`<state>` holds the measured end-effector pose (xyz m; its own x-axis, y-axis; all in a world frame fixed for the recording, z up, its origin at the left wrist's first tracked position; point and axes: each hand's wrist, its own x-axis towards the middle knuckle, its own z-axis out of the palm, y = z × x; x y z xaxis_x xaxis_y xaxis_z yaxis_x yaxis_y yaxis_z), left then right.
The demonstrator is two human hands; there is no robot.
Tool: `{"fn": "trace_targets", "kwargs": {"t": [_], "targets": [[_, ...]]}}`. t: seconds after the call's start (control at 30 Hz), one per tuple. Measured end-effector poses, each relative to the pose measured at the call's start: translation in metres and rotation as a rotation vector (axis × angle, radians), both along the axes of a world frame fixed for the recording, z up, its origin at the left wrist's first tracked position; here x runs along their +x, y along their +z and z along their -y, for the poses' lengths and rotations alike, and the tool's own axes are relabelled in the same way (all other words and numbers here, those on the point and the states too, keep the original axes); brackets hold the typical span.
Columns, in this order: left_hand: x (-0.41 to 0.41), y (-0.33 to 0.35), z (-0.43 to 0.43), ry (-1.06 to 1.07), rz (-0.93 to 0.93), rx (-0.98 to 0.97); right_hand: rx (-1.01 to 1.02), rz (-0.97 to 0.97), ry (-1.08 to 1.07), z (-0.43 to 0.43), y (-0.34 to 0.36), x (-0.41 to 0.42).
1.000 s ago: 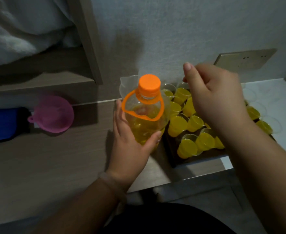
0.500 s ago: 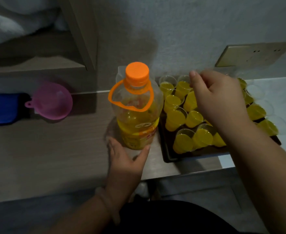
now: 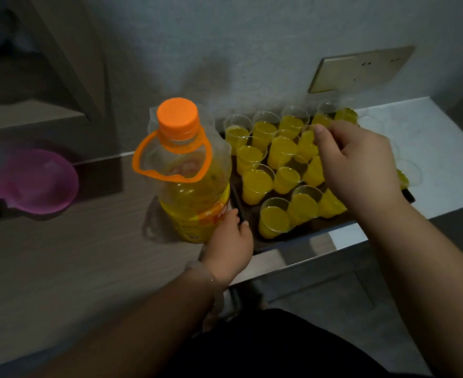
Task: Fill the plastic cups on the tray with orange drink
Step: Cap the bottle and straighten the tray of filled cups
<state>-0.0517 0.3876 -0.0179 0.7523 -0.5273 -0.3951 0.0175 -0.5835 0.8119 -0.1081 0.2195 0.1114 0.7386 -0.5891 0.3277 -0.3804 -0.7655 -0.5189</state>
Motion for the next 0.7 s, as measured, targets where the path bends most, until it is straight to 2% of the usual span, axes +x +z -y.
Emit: {"fn": "trace_targets", "kwargs": {"t": [0.2, 0.5, 0.6, 0.7], "targets": [[-0.004, -0.009, 0.021, 0.077, 0.104, 0.037, -0.032, 0.029, -0.052, 0.041, 0.003, -0.016], [-0.034, -0.02, 0.043, 0.353, 0.276, 0.02, 0.054, 0.099, 0.071, 0.108, 0.02, -0.038], [-0.037, -0.021, 0.049, 0.382, 0.301, 0.015, 0.095, 0.155, -0.038, 0.148, 0.018, -0.041], [-0.039, -0.025, 0.051, 0.393, 0.315, 0.028, 0.0, 0.051, -0.146, 0.183, 0.009, -0.043]]}}
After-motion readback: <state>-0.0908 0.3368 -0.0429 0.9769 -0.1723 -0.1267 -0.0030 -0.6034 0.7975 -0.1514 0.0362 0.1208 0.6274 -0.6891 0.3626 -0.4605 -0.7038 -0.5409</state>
